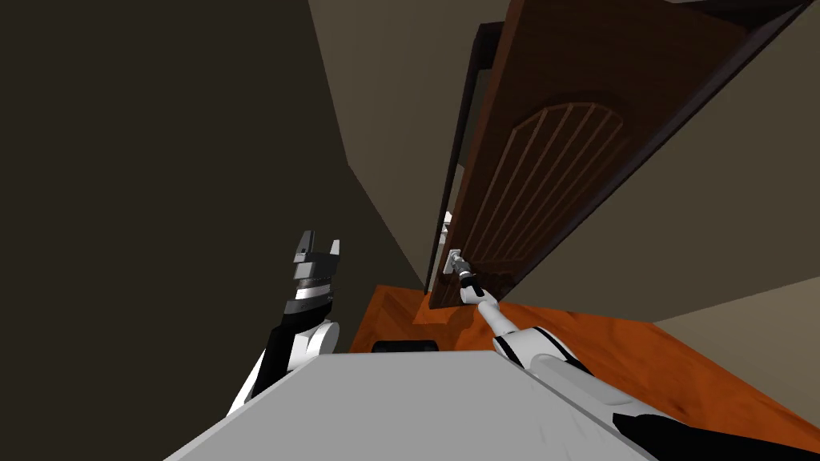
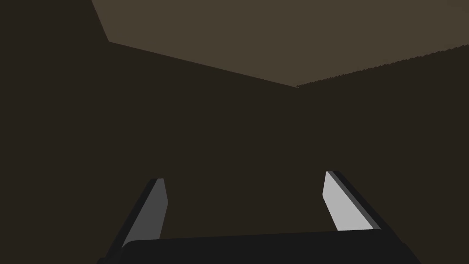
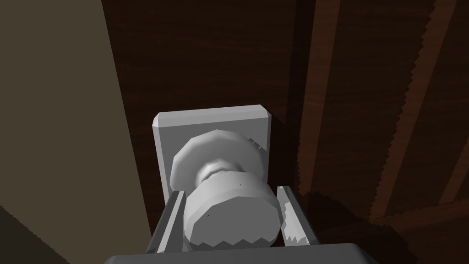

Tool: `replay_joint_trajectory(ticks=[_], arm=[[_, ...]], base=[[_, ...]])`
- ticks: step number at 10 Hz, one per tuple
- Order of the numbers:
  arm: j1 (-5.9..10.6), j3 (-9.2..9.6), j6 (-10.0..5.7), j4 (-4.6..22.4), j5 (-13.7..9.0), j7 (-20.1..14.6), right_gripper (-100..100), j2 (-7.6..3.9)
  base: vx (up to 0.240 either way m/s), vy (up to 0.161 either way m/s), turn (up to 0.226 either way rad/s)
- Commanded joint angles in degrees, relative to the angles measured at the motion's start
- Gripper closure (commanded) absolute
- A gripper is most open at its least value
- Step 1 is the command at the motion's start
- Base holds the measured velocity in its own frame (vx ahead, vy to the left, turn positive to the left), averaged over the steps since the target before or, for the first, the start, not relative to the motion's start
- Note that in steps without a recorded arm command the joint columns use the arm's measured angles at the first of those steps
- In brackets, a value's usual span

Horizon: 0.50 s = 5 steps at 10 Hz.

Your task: Pull the door open

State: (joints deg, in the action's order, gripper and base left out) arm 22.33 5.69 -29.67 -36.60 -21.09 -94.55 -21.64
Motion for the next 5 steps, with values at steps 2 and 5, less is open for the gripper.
replay_joint_trajectory(ticks=[2,5], arm=[[-0.06,-0.05,-0.16,0.0,0.0,-0.1,100,-0.19],[-0.11,-0.02,-0.21,0.1,0.0,-0.3,100,-0.29]], base=[[-0.171,-0.004,0.000],[-0.165,-0.036,0.016]])
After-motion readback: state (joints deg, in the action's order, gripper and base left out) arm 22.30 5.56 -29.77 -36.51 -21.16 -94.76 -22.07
